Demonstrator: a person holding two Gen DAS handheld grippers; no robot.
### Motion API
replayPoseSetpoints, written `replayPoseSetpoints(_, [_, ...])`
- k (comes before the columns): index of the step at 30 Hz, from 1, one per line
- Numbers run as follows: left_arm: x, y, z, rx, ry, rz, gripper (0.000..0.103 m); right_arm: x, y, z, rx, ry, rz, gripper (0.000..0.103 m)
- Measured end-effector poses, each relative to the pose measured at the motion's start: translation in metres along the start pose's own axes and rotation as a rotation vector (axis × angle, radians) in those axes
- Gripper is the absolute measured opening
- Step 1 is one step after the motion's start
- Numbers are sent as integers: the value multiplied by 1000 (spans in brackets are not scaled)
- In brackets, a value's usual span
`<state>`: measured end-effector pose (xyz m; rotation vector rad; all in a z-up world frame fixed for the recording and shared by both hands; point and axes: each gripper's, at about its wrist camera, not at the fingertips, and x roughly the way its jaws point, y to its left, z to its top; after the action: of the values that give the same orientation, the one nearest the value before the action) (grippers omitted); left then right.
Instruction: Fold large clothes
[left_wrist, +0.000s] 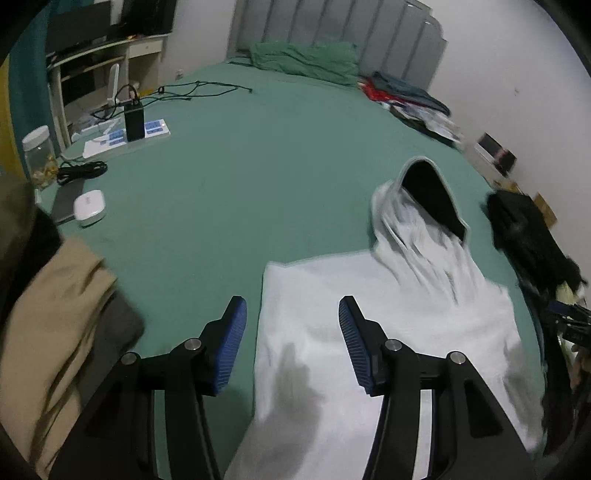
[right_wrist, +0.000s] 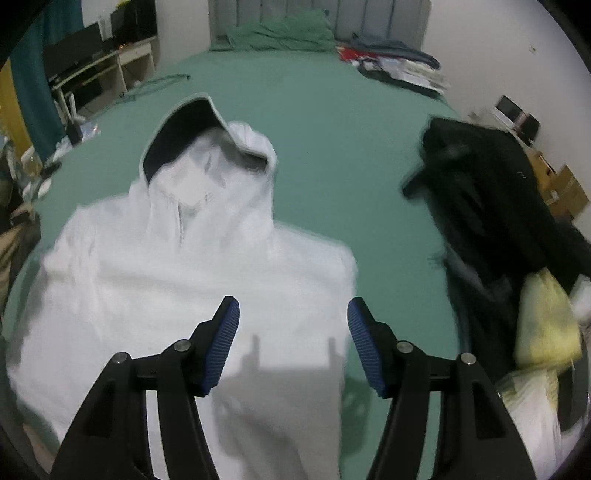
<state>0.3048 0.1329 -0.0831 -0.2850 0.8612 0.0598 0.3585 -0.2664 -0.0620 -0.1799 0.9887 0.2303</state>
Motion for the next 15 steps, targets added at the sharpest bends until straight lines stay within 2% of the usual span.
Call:
replayPoseSetpoints(4, [45, 4, 21, -19, -3, 74, 55, 46, -3, 55, 40, -9, 40, 61])
replayPoseSetpoints(8, [68, 17, 24, -5, 25, 112, 55, 85, -5, 99, 49, -29, 54, 61])
replayPoseSetpoints(10, [76, 28, 26, -31, 52, 115, 55, 105, -8, 121, 66, -33, 62, 61])
replayPoseSetpoints(12, [81, 36, 28, -21, 64, 111, 55, 125, -8, 145, 88, -42, 107, 61])
replayPoseSetpoints(13, [82, 38, 28, -8, 65, 122, 55, 134, -7, 156, 92, -47, 138, 63])
replayPoseSetpoints(15, [82, 44, 29, 4, 56, 148, 55, 146, -1, 175, 82, -71, 174, 74])
